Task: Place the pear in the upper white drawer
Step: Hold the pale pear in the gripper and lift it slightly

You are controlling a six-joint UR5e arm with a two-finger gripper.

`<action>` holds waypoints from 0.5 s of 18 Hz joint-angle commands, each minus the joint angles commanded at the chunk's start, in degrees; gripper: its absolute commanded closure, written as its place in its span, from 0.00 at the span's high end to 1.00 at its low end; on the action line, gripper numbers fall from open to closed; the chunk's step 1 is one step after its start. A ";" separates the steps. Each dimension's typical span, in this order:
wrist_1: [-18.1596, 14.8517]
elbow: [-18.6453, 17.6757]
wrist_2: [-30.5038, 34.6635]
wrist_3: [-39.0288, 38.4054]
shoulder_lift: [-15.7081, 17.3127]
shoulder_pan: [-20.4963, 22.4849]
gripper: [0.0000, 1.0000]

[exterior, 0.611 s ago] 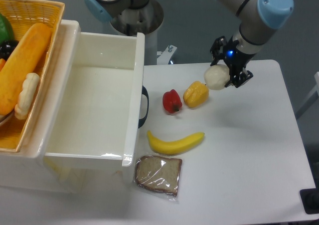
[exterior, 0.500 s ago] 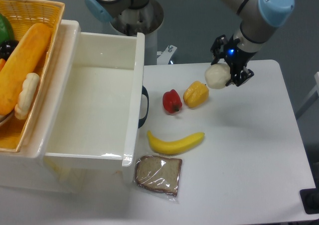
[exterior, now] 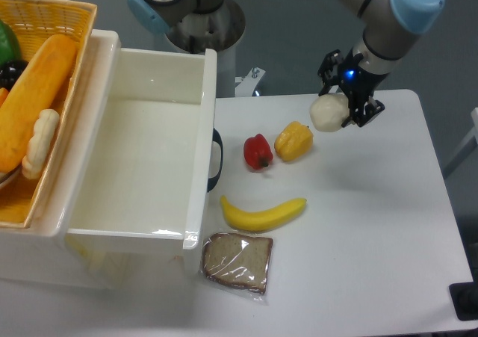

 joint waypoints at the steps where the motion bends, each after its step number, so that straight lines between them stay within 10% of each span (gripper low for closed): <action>1: 0.00 0.26 -0.09 -0.62 0.00 -0.17 0.36; 9: -1.49 1.23 -0.96 -13.01 2.19 -2.37 0.37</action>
